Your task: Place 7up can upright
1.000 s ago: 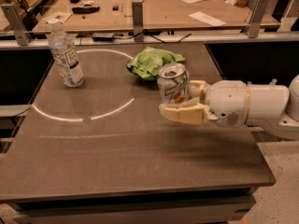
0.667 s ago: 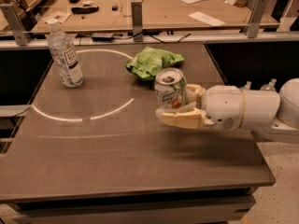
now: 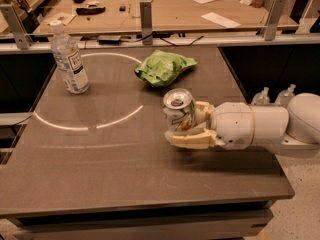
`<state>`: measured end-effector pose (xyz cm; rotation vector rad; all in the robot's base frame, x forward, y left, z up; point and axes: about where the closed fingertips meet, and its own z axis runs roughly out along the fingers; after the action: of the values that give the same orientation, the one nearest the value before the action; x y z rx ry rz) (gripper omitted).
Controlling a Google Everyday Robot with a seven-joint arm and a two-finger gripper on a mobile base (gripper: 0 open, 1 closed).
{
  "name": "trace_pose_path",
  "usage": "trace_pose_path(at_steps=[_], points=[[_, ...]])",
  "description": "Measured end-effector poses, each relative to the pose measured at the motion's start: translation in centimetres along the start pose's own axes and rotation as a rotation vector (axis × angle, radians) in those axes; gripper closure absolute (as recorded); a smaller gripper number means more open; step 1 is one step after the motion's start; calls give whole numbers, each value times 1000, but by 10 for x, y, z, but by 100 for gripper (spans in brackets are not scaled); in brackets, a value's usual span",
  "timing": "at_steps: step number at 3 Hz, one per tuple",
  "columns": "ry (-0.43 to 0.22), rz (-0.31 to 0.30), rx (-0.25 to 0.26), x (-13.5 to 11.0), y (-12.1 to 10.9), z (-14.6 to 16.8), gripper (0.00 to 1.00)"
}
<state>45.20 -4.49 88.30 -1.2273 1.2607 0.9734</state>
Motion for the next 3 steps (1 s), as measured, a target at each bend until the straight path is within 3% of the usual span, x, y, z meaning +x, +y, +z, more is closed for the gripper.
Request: trace_pose_path(at_steps=[2, 3], points=[[7, -5, -34, 22, 14, 2, 100], [5, -8, -44, 25, 19, 2, 92]])
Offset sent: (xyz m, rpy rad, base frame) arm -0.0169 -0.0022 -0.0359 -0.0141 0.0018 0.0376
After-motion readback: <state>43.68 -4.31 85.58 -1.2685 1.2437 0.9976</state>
